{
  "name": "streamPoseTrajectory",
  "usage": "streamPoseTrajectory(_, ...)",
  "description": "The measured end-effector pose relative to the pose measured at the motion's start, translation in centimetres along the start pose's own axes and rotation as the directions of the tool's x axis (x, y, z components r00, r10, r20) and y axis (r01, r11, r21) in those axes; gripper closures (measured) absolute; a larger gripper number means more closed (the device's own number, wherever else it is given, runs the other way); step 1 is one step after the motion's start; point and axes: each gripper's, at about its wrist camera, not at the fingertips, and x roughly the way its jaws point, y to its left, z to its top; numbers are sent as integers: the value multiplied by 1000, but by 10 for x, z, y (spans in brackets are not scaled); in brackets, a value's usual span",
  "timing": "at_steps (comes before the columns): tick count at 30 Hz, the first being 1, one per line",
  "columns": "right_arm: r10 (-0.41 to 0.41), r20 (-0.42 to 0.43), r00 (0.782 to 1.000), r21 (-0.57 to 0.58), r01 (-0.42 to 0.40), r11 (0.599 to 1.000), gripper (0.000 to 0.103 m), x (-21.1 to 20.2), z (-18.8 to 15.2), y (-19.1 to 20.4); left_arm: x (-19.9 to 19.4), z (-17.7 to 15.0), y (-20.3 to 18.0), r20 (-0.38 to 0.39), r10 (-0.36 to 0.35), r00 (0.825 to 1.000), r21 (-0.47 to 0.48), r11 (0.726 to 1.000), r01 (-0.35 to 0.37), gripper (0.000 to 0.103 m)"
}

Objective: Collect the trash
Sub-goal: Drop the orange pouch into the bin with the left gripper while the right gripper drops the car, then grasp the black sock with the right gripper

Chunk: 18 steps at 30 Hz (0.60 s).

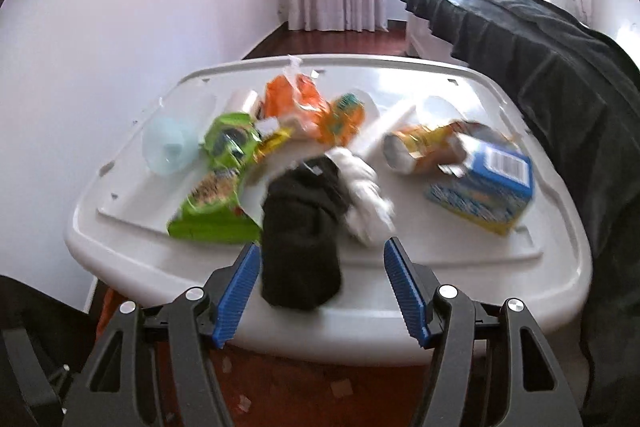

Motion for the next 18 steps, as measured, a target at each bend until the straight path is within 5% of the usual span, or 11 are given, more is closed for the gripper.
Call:
streamPoseTrajectory(9,-10,-111,994,-32,7,999,40,57,23,16,-1,0,2,4,-15,1000,-8,1000,15,24)
streamPoseTrajectory(11,-3,-159,987,3,3,1000,47,77,21,10,-1,0,2,5,-20,1000,-10,1000,20,24)
streamPoseTrajectory(13,-42,-118,992,-21,40,999,56,79,20,11,-1,0,2,5,-22,1000,-9,1000,22,24)
streamPoseTrajectory(18,-25,-127,992,3,25,1000,63,71,22,7,-2,0,3,11,-31,999,-9,999,31,24)
